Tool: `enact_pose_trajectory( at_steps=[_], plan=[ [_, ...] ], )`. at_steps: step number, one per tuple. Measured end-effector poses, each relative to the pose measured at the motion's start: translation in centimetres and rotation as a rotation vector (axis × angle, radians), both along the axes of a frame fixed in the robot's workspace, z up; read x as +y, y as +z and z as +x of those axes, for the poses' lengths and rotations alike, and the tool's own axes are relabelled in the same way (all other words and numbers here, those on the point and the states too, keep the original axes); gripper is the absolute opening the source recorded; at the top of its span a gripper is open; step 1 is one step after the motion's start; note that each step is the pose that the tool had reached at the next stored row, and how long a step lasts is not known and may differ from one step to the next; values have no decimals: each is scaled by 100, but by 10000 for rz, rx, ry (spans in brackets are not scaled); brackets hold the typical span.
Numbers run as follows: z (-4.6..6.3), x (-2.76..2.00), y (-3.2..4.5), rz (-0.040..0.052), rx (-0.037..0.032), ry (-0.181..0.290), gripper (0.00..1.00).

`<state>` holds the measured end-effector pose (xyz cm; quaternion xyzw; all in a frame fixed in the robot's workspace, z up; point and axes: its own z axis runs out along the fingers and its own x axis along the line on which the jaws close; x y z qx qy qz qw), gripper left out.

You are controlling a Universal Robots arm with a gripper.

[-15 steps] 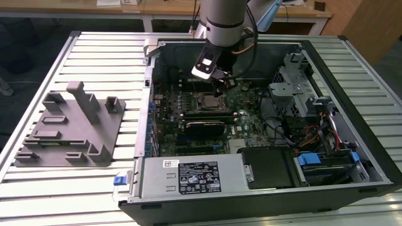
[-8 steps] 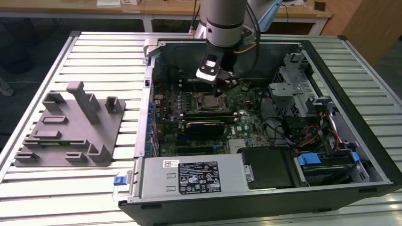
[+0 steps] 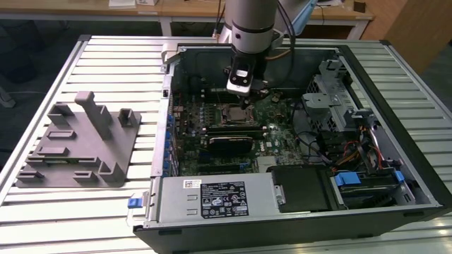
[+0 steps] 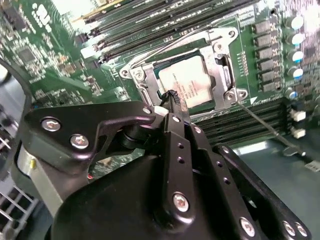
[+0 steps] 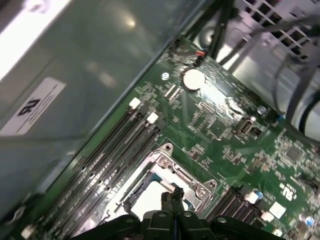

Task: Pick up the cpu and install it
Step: 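Close the cpu cover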

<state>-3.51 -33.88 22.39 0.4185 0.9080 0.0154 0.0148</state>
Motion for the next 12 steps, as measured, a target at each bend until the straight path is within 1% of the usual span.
enact_pose_trajectory(
  at_steps=[12],
  plan=[
    [0, 0, -16, -1, 0, 2174, 11]
  ],
)
